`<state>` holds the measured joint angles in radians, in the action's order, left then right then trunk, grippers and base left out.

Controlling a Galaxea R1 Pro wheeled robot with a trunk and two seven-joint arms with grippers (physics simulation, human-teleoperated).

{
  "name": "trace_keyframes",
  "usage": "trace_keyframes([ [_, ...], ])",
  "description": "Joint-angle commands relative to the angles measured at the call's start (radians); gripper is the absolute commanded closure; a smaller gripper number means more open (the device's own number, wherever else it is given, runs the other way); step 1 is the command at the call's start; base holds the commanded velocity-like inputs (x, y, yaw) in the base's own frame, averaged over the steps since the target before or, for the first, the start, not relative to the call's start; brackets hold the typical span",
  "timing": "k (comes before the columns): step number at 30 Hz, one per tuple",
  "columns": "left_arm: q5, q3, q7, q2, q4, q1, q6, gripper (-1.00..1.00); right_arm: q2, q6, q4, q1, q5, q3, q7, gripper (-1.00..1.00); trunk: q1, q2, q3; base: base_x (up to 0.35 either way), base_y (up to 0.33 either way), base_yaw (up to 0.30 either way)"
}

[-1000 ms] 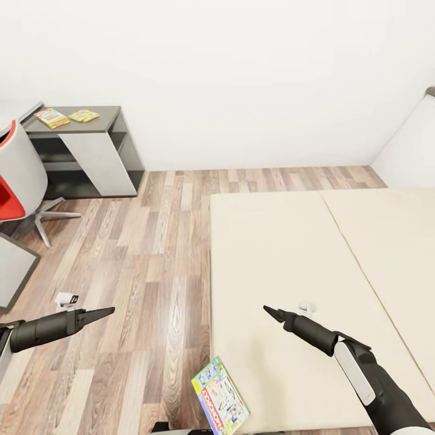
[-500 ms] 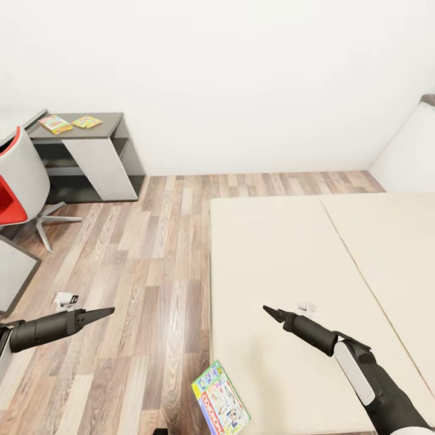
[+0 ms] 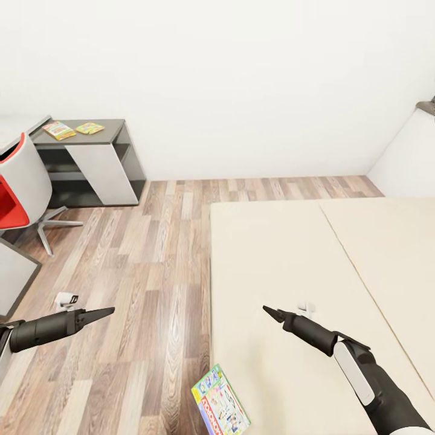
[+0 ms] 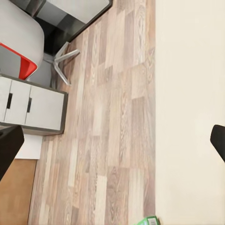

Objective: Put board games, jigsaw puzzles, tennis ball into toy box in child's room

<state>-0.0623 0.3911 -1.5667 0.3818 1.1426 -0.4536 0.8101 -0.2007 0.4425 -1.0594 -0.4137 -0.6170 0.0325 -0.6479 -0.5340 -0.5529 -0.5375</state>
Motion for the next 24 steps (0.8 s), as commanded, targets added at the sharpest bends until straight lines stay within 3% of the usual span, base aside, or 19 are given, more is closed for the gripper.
trace_keyframes([
  [1,0.001,0.000,-0.004,0.000,0.000,0.000,0.011,-1.00,-0.001,0.008,-0.001,0.000,-0.010,0.001,0.002,-1.00,0.000,-0.001,0.001,0.000,0.000,0.000],
  [24,0.000,0.000,-0.004,0.000,0.000,0.000,0.011,-1.00,-0.001,0.008,0.001,0.000,-0.010,0.001,0.001,-1.00,0.000,-0.001,0.039,0.000,0.000,0.000],
])
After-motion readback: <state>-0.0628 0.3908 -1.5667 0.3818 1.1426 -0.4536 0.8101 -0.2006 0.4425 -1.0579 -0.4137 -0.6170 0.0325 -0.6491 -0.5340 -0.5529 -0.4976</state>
